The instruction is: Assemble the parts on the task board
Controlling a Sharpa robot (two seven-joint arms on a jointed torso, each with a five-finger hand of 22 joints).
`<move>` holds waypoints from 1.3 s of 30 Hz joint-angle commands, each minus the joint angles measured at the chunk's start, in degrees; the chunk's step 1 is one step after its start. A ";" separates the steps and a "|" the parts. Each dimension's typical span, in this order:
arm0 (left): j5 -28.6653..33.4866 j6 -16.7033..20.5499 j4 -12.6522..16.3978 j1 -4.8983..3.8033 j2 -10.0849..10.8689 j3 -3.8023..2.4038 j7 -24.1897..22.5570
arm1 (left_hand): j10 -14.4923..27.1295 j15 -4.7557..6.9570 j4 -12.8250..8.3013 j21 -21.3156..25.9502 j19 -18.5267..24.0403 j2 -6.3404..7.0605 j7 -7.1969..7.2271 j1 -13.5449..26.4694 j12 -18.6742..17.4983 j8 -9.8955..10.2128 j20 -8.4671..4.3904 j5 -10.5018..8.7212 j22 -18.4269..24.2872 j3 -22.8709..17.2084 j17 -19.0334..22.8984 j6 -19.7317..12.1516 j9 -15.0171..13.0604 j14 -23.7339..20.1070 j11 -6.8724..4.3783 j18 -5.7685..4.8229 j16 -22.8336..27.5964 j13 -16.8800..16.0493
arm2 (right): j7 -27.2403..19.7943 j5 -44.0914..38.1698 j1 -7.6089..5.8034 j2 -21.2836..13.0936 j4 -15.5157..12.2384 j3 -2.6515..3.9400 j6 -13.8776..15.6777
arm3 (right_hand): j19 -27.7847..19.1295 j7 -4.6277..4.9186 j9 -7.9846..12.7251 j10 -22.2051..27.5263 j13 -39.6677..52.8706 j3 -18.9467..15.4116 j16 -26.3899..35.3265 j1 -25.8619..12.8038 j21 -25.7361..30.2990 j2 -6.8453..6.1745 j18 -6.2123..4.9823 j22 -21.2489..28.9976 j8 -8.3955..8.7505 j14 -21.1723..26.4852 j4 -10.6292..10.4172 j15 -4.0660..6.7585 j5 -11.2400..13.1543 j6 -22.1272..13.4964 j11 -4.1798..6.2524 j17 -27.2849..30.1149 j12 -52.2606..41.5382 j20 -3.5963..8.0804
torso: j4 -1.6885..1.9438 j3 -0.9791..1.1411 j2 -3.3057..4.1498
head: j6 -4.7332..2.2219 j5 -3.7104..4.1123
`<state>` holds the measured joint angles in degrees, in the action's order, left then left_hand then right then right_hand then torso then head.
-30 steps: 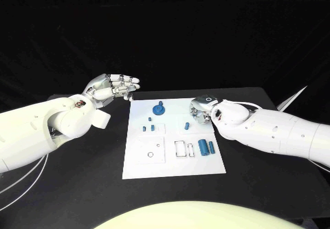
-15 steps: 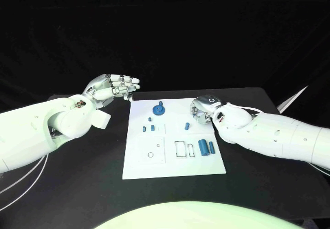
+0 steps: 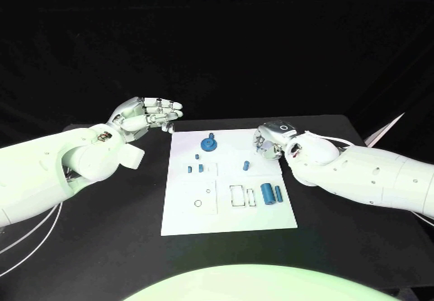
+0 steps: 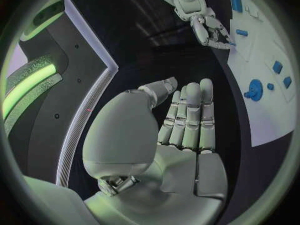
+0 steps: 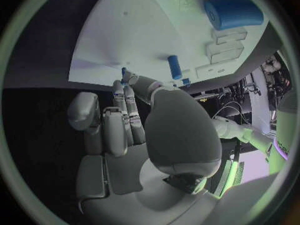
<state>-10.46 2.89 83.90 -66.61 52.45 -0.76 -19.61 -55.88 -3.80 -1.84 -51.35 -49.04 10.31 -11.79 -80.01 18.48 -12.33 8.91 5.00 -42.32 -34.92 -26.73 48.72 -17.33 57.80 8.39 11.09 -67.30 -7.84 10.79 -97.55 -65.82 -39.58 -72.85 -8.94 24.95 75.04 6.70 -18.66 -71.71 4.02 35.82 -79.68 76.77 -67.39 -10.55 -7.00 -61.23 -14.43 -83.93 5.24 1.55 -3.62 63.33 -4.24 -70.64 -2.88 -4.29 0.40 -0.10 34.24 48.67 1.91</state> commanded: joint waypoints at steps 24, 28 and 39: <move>0.17 0.36 -0.21 0.02 -0.04 -0.05 -0.32 | 1.10 -0.14 -0.13 0.79 -0.19 -0.24 -0.46 0.44 0.96 -0.33 0.21 0.26 0.88 2.09 0.77 -0.72 -0.39 -0.79 0.03 -0.56 0.90 -0.70 | -0.08 0.27 -1.64 -2.35 -19.21 0.74 3.30 | 1.51 0.24 -1.04 -5.19 3.76 1.67 -0.88 0.48 -1.58 1.55 1.10 -0.95 -1.96 -2.71 1.01 0.22 -0.44 0.80 1.63 -1.05 -1.96 0.08 | 0.05 -0.11 -0.02 | 0.23 -3.31; 0.40 0.64 -0.14 0.02 0.09 -0.04 -0.36 | 1.10 -0.14 -0.13 0.79 -0.19 -0.24 -0.46 0.44 0.96 -0.33 0.21 0.26 0.88 2.09 0.77 -0.72 -0.39 -0.79 0.03 -0.56 0.90 -0.70 | -0.41 -0.67 -0.38 -0.29 -19.11 0.60 3.30 | 1.49 0.23 -1.04 -5.19 3.77 1.68 -0.90 0.47 -1.56 1.56 1.10 -0.93 -1.95 -2.72 1.02 0.23 -0.45 0.80 1.64 -1.08 -1.95 0.08 | -0.09 -0.08 0.02 | 0.65 -4.82; 0.65 0.78 -0.09 0.02 -0.42 -0.03 -0.41 | 1.16 -0.16 -0.17 0.84 -0.19 -0.26 -0.47 0.36 1.02 -0.34 0.23 0.31 0.91 2.09 0.79 -0.74 -0.39 -0.83 0.04 -0.55 0.92 -0.72 | -1.12 -2.57 4.43 3.02 -17.77 0.36 3.47 | 1.38 0.23 -1.05 -5.16 3.82 1.72 -0.88 0.45 -1.42 1.58 1.05 -0.75 -1.92 -2.71 1.08 0.24 -0.47 0.76 1.64 -1.01 -1.91 0.11 | 0.01 -0.17 0.03 | 1.33 -6.65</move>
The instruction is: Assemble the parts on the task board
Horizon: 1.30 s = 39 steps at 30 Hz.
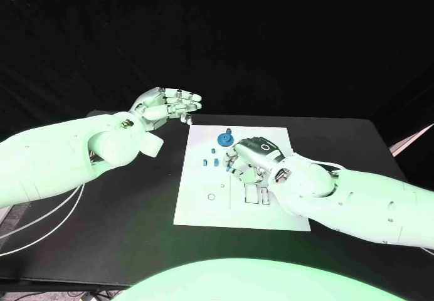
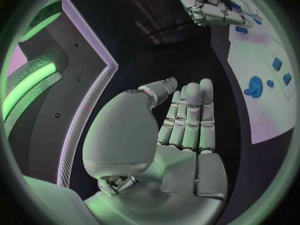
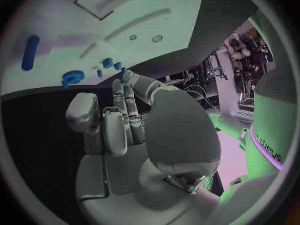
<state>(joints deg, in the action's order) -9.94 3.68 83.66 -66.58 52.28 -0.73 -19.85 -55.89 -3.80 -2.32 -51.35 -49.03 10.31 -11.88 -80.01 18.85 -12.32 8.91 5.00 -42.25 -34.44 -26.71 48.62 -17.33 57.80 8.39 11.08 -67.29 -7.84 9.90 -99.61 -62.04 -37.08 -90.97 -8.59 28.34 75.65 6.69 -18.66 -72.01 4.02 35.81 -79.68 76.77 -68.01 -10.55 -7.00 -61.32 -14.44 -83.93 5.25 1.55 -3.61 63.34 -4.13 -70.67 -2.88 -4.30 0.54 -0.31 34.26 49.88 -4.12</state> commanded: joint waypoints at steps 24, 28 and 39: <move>0.16 -0.22 0.18 -0.02 -0.55 -0.06 -0.03 | 1.26 -0.17 0.23 0.91 -0.19 -0.27 -0.39 0.26 0.76 -0.38 0.26 0.34 0.90 1.64 0.81 -0.65 -0.40 -0.90 0.05 -0.54 0.95 -0.74 | -0.07 -1.81 3.65 3.50 4.24 -0.36 -0.09 | 0.66 0.24 -1.06 -4.82 3.89 1.78 -0.87 0.43 -0.68 1.60 1.01 -0.52 -1.87 -2.71 1.17 0.25 -0.48 0.69 1.52 -0.93 -1.85 0.14 | -0.14 0.14 0.01 | 0.12 -1.76; 0.16 -0.32 0.19 -0.02 -0.55 -0.06 0.05 | 1.26 -0.17 0.23 0.91 -0.19 -0.27 -0.39 0.26 0.76 -0.38 0.26 0.34 0.90 1.64 0.81 -0.65 -0.40 -0.90 0.05 -0.54 0.95 -0.74 | -0.05 -1.85 3.71 3.61 4.42 -0.37 -0.36 | 0.66 0.24 -1.06 -4.82 3.89 1.78 -0.87 0.43 -0.68 1.60 1.01 -0.52 -1.87 -2.71 1.17 0.25 -0.48 0.69 1.52 -0.93 -1.85 0.14 | -0.12 0.13 0.03 | 0.12 -1.78; 0.16 -0.39 0.20 -0.02 -0.54 -0.06 0.10 | 1.26 -0.17 0.23 0.91 -0.19 -0.27 -0.39 0.26 0.76 -0.38 0.26 0.34 0.90 1.64 0.81 -0.65 -0.40 -0.90 0.05 -0.54 0.95 -0.74 | -0.03 -1.93 3.97 4.09 5.09 -0.39 -0.76 | 0.66 0.24 -1.06 -4.82 3.89 1.78 -0.87 0.43 -0.68 1.60 1.01 -0.52 -1.87 -2.71 1.17 0.25 -0.48 0.69 1.52 -0.93 -1.85 0.14 | -0.10 0.11 0.01 | 0.12 -1.89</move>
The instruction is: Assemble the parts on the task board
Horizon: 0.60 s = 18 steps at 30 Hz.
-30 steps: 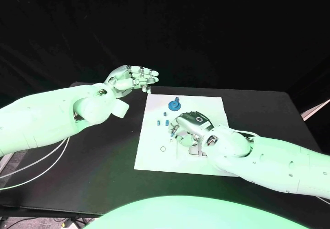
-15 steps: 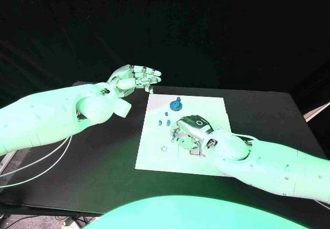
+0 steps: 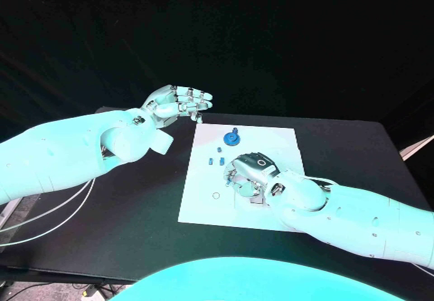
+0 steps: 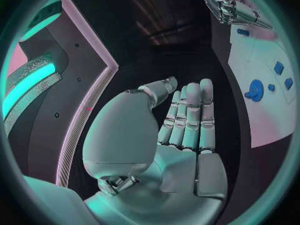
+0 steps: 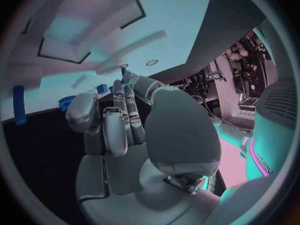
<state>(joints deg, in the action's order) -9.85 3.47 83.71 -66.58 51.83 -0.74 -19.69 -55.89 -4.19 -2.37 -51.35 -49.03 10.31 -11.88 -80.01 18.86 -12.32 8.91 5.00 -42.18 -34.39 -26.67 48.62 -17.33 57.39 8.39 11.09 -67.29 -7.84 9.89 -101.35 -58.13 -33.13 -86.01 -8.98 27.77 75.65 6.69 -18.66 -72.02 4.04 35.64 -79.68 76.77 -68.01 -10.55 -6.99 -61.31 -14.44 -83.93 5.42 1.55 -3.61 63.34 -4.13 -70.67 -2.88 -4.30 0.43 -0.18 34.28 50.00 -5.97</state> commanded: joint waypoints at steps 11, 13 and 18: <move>0.07 -0.19 0.16 -0.02 -0.08 -0.05 -0.05 | 1.26 0.22 0.28 0.90 -0.19 -0.27 -0.38 0.26 0.75 -0.39 0.26 0.34 0.83 1.59 0.77 -0.64 -0.40 -0.50 0.05 -0.54 0.95 -0.74 | -0.05 -0.20 0.09 0.51 0.55 -0.02 -0.52 | 0.66 0.24 -1.06 -4.81 3.88 1.95 -0.87 0.43 -0.68 1.60 1.00 -0.53 -1.87 -2.71 1.00 0.25 -0.48 0.69 1.53 -0.93 -1.85 0.14 | 0.03 -0.01 0.02 | 0.00 -0.29; 0.07 -0.19 0.16 -0.02 -0.07 -0.05 -0.04 | 1.26 0.22 0.28 0.90 -0.19 -0.27 -0.38 0.26 0.75 -0.39 0.26 0.34 0.83 1.59 0.77 -0.64 -0.40 -0.50 0.05 -0.54 0.95 -0.74 | -0.05 -0.20 0.09 0.58 0.67 -0.03 -0.64 | 0.66 0.24 -1.06 -4.81 3.88 1.95 -0.87 0.43 -0.68 1.60 1.00 -0.53 -1.87 -2.71 1.00 0.25 -0.48 0.69 1.53 -0.93 -1.85 0.14 | 0.03 -0.02 0.00 | 0.00 -0.37; 0.07 -0.23 0.17 -0.02 -0.05 -0.05 -0.01 | 1.40 0.19 0.25 0.98 -0.19 -0.29 -0.41 0.22 0.88 -0.41 0.29 0.36 0.89 1.66 0.81 -0.69 -0.40 -0.57 0.08 -0.54 0.98 -0.76 | 0.01 -0.19 0.10 0.70 0.99 -0.06 -1.00 | 0.58 0.27 -1.08 -4.78 4.01 2.01 -0.91 0.33 -0.62 1.66 0.98 -0.47 -1.82 -2.71 1.10 0.25 -0.48 0.65 1.51 -0.95 -1.77 0.16 | -0.01 -0.02 -0.01 | 0.00 -0.38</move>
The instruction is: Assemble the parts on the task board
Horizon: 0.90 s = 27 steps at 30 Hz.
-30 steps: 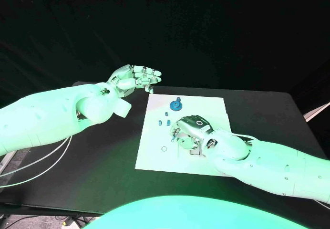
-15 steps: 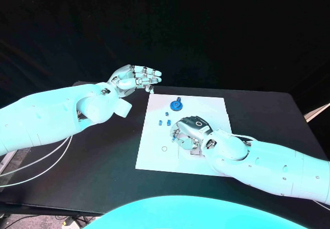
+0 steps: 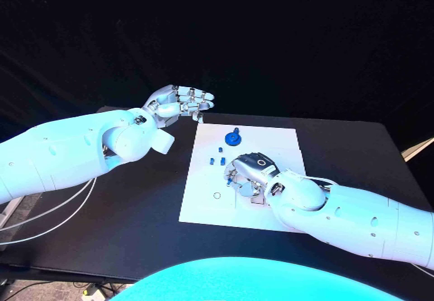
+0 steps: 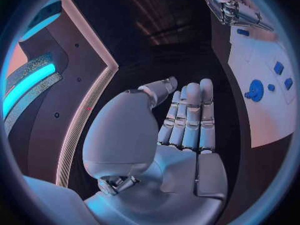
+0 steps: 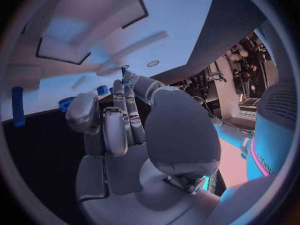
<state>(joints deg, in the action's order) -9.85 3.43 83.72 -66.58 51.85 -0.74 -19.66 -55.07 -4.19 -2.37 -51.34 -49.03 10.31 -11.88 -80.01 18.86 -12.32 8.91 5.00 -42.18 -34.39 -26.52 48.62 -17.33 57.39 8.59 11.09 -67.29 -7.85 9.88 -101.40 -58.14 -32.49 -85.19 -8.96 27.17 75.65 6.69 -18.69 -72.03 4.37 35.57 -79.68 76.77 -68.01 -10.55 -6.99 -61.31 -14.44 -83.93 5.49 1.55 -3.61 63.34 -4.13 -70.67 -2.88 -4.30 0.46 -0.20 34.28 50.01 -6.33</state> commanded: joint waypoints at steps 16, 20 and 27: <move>0.07 -0.40 0.06 -0.02 -0.03 -0.06 0.15 | 0.65 0.18 0.24 1.00 -0.18 -0.29 -0.42 0.21 0.91 -0.43 0.30 0.36 0.90 1.68 0.68 -0.69 -0.40 -0.60 -0.10 -0.54 0.98 -0.76 | -0.01 -0.14 0.10 0.05 0.02 -0.15 -1.03 | 0.58 0.27 -1.05 -4.77 3.68 2.08 -0.91 0.34 -0.62 1.66 0.98 -0.47 -1.82 -2.71 1.03 0.25 -0.48 0.65 1.51 -0.95 -1.77 0.16 | -0.03 0.05 -0.01 | -0.01 -0.09; 0.07 -0.42 0.04 -0.03 -0.03 -0.06 0.16 | 0.65 0.18 0.24 1.00 -0.18 -0.29 -0.42 0.21 0.91 -0.43 0.30 0.36 0.90 1.68 0.68 -0.69 -0.40 -0.60 -0.10 -0.54 0.98 -0.76 | 0.05 -0.14 0.10 -0.06 -0.13 -0.15 -0.44 | 0.58 0.27 -1.05 -4.77 3.68 2.08 -0.91 0.34 -0.62 1.66 0.98 -0.47 -1.82 -2.71 1.03 0.25 -0.48 0.65 1.51 -0.95 -1.77 0.16 | -0.03 0.04 -0.02 | -0.01 -0.10; 0.07 -0.46 0.01 -0.03 -0.02 -0.05 0.16 | 0.74 0.16 0.23 1.03 -0.17 -0.27 -0.43 0.21 0.91 -0.44 0.31 0.35 0.92 1.70 0.70 -0.69 -0.40 -0.63 -0.08 -0.54 1.00 -0.76 | 0.17 -0.16 0.11 -0.44 -0.62 -0.16 1.75 | 0.59 0.27 -1.08 -4.77 3.78 2.10 -0.99 0.24 -0.70 1.71 1.00 -0.60 -1.80 -2.73 1.09 0.24 -0.47 0.65 1.50 -1.06 -1.72 0.16 | -0.04 0.06 -0.02 | -0.01 -0.06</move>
<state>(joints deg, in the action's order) -9.85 3.15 83.65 -66.58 51.89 -0.74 -19.43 -55.07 -3.91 -2.37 -50.90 -49.03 10.31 -11.89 -80.01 19.13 -12.32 8.91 5.00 -41.87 -34.39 -26.43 48.61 -17.33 57.09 8.59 11.09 -67.29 -7.85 10.02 -101.40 -58.07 -32.88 -85.62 -9.11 28.49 75.65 6.69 -18.81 -72.49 4.79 35.57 -79.68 76.77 -68.01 -10.55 -6.99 -61.30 -14.42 -83.93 5.50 1.55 -3.62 63.34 -3.99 -70.67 -2.88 -4.30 0.41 -0.14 34.27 50.01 -6.42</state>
